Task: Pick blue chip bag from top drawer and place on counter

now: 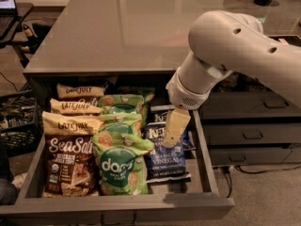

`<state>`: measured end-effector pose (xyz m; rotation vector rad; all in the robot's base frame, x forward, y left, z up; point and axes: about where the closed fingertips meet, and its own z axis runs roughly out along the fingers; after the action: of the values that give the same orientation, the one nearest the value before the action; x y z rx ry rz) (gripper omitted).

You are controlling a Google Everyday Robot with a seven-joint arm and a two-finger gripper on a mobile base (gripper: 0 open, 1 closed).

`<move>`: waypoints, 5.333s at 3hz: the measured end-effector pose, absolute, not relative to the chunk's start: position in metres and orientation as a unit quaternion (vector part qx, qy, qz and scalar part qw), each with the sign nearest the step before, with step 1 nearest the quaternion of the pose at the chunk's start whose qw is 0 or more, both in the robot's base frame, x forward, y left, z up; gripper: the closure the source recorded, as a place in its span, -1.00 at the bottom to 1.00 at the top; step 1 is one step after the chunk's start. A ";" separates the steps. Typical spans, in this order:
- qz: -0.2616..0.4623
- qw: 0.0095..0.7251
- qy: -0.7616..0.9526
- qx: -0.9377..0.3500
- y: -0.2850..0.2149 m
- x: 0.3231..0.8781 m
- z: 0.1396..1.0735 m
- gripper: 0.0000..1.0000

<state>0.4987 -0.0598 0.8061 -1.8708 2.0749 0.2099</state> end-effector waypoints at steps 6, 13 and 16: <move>0.055 0.136 0.771 -0.620 -0.072 0.551 0.684 -0.76; 0.090 0.094 0.764 -0.632 -0.066 0.554 0.647 0.08; 0.091 0.094 0.764 -0.632 -0.065 0.554 0.647 1.00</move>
Offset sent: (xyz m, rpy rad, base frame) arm 0.0753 -0.0060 -0.0953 -0.1040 0.0310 -0.0494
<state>0.5538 -0.0653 0.6468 -1.8757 2.2659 0.2694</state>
